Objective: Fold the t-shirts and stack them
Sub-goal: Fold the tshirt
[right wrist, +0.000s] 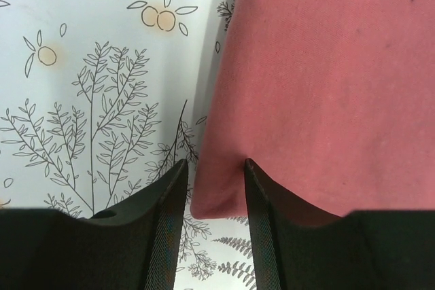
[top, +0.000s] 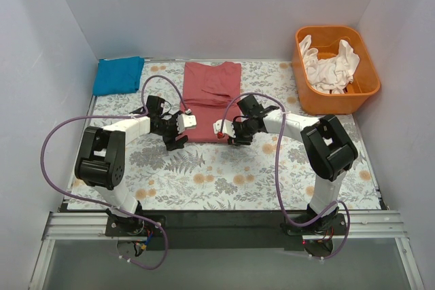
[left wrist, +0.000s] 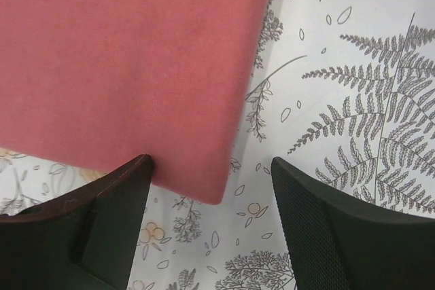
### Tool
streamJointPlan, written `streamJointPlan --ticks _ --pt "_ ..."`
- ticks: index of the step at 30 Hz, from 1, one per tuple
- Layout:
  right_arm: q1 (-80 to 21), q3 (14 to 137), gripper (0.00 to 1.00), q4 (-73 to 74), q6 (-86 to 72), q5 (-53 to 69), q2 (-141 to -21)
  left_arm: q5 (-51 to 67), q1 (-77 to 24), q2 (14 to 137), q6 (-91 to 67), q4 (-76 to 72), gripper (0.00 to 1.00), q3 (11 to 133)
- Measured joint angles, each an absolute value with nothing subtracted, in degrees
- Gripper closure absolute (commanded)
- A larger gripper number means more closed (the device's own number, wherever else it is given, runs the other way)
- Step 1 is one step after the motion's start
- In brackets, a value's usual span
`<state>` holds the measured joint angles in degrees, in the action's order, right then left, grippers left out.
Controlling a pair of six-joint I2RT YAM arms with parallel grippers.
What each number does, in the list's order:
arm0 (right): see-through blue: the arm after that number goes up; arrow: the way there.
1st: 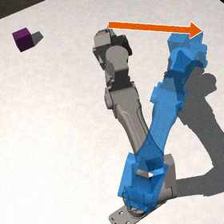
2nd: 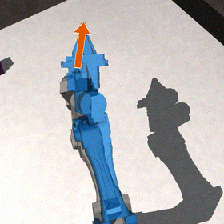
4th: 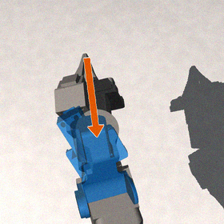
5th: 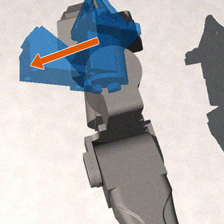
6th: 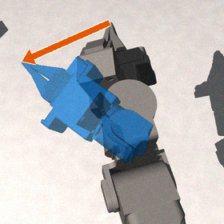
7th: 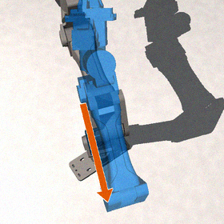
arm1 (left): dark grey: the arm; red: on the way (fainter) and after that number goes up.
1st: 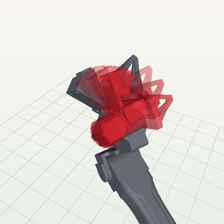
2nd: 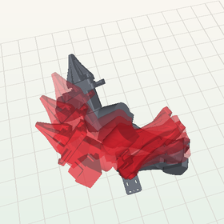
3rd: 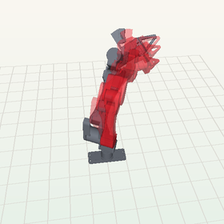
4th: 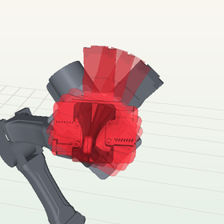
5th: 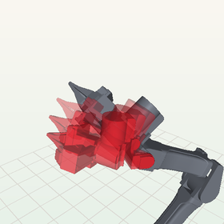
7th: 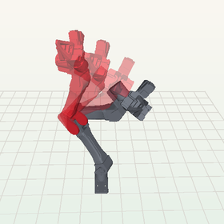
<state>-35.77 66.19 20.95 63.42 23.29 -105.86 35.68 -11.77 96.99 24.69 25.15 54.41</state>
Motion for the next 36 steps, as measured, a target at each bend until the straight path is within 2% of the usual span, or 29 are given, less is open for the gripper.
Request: streamJointPlan --ticks 4,7,8,10,11,12,15,18,27,36 --pt "-35.7 65.7 0.58 19.4 63.6 23.3 -105.8 35.4 -11.7 98.1 24.9 24.3 0.34 53.8" --pt "-35.7 65.4 0.70 18.7 63.8 22.8 -105.8 35.4 -11.8 98.1 25.2 23.4 0.42 53.7" --pt "-35.7 65.2 0.78 18.4 63.8 22.7 -105.8 35.4 -11.8 98.1 25.4 23.1 0.50 53.6" --pt "-35.7 64.9 0.88 17.6 64.2 22.4 -105.8 35.3 -11.9 98.2 25.9 22.3 0.59 53.4" --pt "-35.7 64.8 0.98 17.3 64.3 22.2 -105.8 35.2 -11.9 98.2 26.2 22.0 0.64 53.3" --pt "-35.7 64.8 0.99 17.0 64.5 22.0 -105.8 35.0 -12.0 98.2 26.4 21.9 0.77 53.2" --pt "-35.6 64.7 0.99 16.8 64.0 21.7 -105.8 34.0 -12.1 98.2 27.0 21.2 0.96 53.3" --pt "-35.0 65.3 0.99 17.1 63.1 21.6 -105.8 33.4 -12.1 98.2 27.0 22.2 1.00 54.4" --pt "-30.7 74.1 0.99 20.0 62.1 21.0 -105.1 33.7 -11.8 98.2 25.7 29.7 1.00 70.1" --pt "-30.8 75.1 0.99 24.8 62.0 21.2 -99.4 34.3 -11.9 95.7 26.4 35.5 1.00 69.5"
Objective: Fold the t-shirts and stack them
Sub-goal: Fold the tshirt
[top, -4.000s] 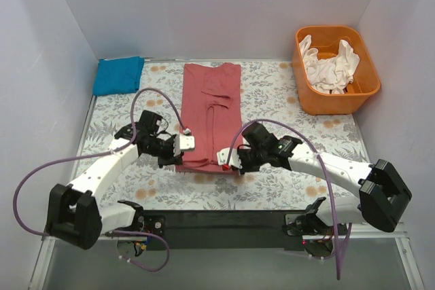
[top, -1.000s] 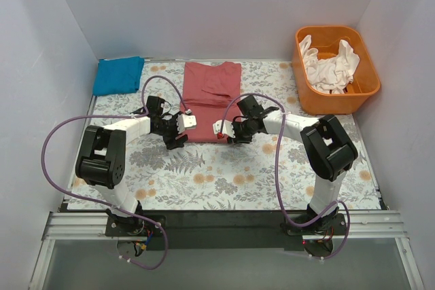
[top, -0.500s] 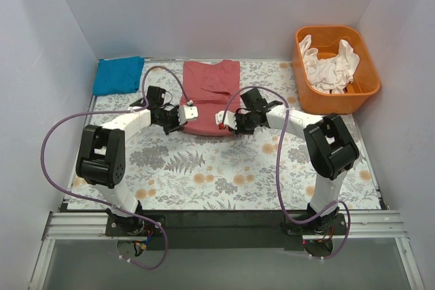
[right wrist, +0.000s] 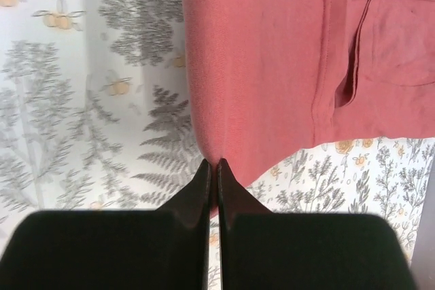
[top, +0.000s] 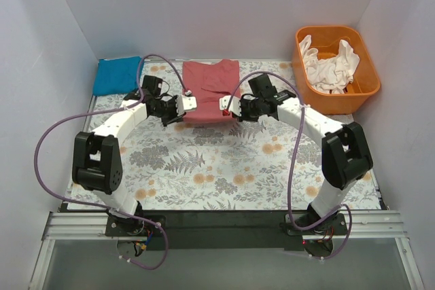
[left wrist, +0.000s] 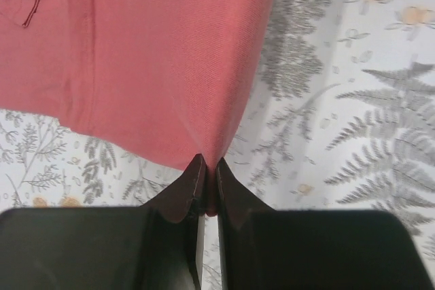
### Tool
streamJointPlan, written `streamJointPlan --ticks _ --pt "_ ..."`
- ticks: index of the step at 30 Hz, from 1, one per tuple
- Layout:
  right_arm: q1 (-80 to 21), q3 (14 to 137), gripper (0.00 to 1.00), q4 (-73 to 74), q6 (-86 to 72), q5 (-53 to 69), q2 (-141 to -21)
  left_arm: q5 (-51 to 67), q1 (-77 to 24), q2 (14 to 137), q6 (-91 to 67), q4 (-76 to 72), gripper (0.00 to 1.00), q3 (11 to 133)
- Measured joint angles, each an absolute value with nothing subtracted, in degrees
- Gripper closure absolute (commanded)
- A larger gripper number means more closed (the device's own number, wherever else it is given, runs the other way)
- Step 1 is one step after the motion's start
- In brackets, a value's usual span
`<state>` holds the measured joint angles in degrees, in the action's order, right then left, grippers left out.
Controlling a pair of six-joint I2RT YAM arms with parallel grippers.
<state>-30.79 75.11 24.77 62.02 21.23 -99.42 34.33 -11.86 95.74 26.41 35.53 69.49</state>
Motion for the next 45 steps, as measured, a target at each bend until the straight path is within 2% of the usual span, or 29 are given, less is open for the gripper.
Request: streamJointPlan --ticks 9,13,18,26,45 --pt "-35.8 65.1 0.99 34.2 58.3 23.4 -84.0 36.3 -16.9 76.7 27.3 49.3 1.00 61.5" --pt "-40.9 62.6 0.99 40.5 54.8 24.6 -76.1 38.0 -17.4 70.6 29.3 59.9 1.00 62.3" --pt "-42.8 65.3 0.99 46.7 52.9 26.4 -71.1 40.0 -17.4 69.5 30.2 71.0 1.00 66.7" --pt "-41.5 71.9 0.99 50.6 56.3 27.1 -78.4 39.9 -16.6 73.6 30.3 76.1 1.00 70.7" --pt "-32.8 84.6 0.99 53.4 66.1 30.4 -94.2 39.8 -12.8 91.3 32.2 73.8 1.00 83.3"
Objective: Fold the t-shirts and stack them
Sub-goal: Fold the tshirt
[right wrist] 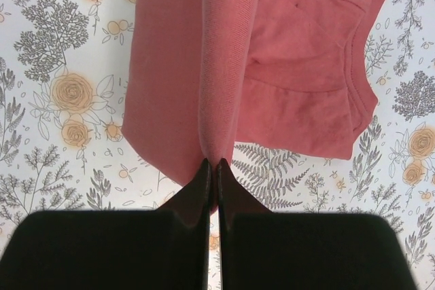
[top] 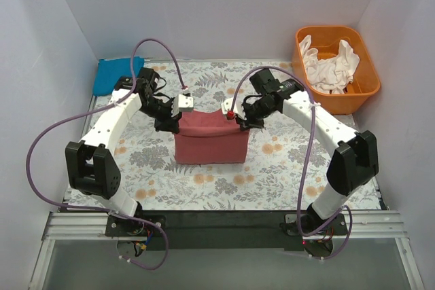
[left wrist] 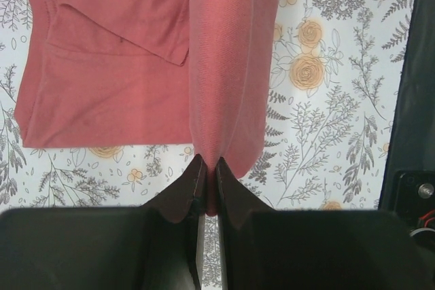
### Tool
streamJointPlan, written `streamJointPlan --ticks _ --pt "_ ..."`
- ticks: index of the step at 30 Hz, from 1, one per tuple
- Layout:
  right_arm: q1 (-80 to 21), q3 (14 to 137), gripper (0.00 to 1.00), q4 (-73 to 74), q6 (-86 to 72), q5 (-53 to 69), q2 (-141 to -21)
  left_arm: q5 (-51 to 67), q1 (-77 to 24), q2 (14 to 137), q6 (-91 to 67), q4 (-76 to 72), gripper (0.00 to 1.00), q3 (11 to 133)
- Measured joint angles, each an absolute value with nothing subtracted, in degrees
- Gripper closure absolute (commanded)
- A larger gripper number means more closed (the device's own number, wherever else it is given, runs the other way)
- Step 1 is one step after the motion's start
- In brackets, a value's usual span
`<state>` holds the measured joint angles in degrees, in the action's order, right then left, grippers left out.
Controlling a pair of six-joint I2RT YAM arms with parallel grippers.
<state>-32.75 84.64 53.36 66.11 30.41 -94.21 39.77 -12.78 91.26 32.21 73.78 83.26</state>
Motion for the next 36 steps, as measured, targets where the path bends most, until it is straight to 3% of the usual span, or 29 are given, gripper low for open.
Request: streamJointPlan --ticks 17,36 --pt "-28.8 104.8 0.99 58.1 71.4 31.9 -111.2 39.7 -8.8 107.1 35.0 73.9 1.00 97.2" --pt "-26.1 114.1 0.99 59.9 75.9 32.6 -121.6 38.5 -8.3 118.8 33.7 70.8 1.00 106.8"
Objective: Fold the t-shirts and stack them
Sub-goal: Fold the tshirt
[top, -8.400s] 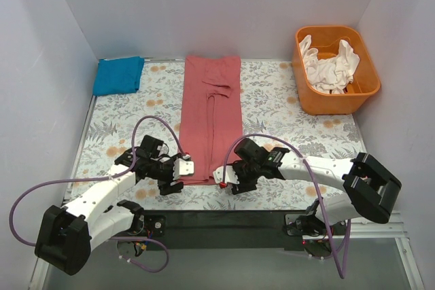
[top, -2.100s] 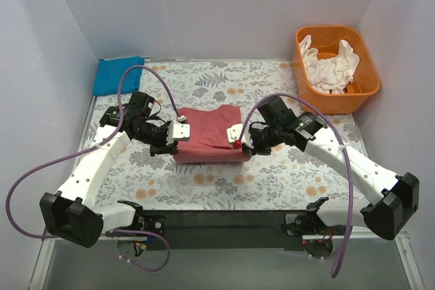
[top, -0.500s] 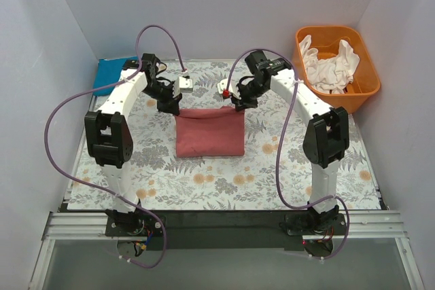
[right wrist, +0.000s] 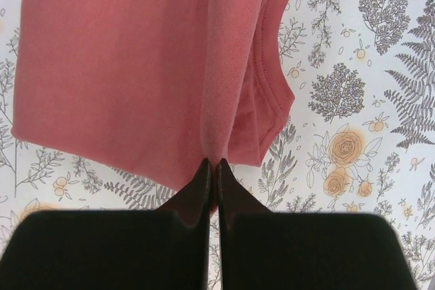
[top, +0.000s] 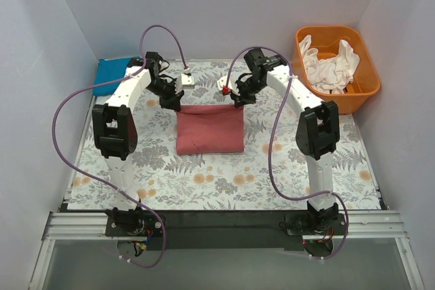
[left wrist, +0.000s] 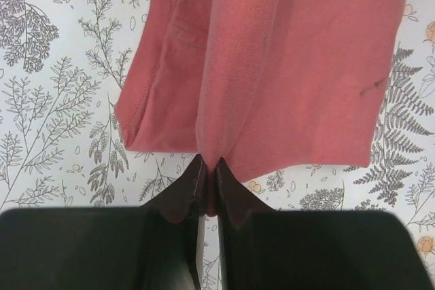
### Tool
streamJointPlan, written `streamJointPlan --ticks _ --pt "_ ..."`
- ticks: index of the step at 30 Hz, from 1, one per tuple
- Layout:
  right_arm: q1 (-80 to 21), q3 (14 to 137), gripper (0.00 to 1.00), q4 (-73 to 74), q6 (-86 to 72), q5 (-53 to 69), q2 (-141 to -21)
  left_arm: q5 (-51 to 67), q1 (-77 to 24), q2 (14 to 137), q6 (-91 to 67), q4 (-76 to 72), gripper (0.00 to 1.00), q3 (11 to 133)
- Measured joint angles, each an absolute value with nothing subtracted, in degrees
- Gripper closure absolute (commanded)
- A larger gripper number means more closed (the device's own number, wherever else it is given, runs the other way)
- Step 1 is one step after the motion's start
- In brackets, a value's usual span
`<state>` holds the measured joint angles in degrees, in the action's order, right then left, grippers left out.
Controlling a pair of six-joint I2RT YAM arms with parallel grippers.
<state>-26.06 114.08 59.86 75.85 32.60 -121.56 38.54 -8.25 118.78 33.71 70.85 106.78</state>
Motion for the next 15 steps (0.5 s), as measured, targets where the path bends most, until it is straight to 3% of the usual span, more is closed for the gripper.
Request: streamJointPlan --ticks 15 --pt "-25.9 118.1 0.99 58.2 76.9 31.9 -127.2 35.9 -8.0 121.5 30.4 65.4 1.00 107.1"
